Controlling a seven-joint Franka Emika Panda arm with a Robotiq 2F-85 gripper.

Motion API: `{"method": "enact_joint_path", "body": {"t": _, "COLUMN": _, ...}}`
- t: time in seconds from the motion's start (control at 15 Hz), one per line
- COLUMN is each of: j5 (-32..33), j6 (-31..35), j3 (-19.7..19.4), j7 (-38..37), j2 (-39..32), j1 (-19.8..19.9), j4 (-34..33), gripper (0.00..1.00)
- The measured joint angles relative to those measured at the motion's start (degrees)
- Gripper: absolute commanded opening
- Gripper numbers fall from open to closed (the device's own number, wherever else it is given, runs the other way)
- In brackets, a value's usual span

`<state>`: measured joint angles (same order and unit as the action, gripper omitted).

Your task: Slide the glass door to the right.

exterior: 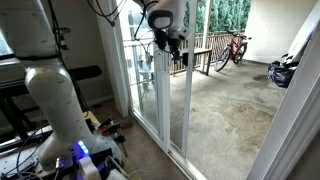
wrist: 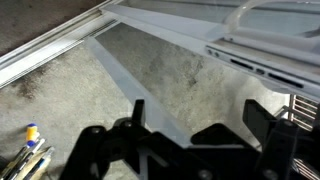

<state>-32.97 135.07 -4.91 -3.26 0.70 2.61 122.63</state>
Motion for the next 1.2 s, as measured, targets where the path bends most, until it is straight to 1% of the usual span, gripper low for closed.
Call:
{"method": "enact_joint_path", "body": {"t": 0.07, "j5": 0.18, "j6": -0.52, "j3": -0.75, "j7": 1.63, "j2": -0.57, "j1": 0.9, "j4": 0.14, "gripper": 1.0}}
{"method": "enact_joint_path", "body": {"t": 0.2, "j5": 0.15, "j6": -0.6, "j3": -0.97, "j7": 3.97, "j2": -1.51, "j1": 1.34, "j4": 0.27, "gripper": 1.0}}
{"method": "enact_joint_path", "body": {"t": 0.47, "j5": 0.18, "j6": -0.71, "j3": 1.89, "j7": 7.34, "j2": 0.39, "j1": -0.75, "j4": 2.02, "gripper": 1.0}}
{"method": "enact_joint_path", "body": {"t": 0.67, "j5": 0.0, "j6": -1.3, "j3": 3.96, "j7": 9.22, "j2": 3.71, "j1": -3.09, "j4": 4.23, "gripper": 1.0}}
{"method": "enact_joint_path", "body": {"t": 0.8, "j5": -2.22, "j6": -3.26, "j3": 4.28, "j7": 12.81, "j2": 7.0, "j1": -4.41, "j4": 5.81, "gripper": 1.0}}
{"method": "enact_joint_path", "body": {"t": 1.0, "j5": -5.08, "j6": -3.46, "j3": 3.97, "j7": 16.43, "j2": 12.89, "j1": -5.13, "j4": 8.49, "gripper": 1.0}}
{"method": "enact_joint_path", "body": {"t": 1.2, "j5": -5.09, "j6": -1.79, "j3": 4.18, "j7": 16.5, "j2": 15.7, "j1": -5.26, "j4": 10.32, "gripper": 1.0}}
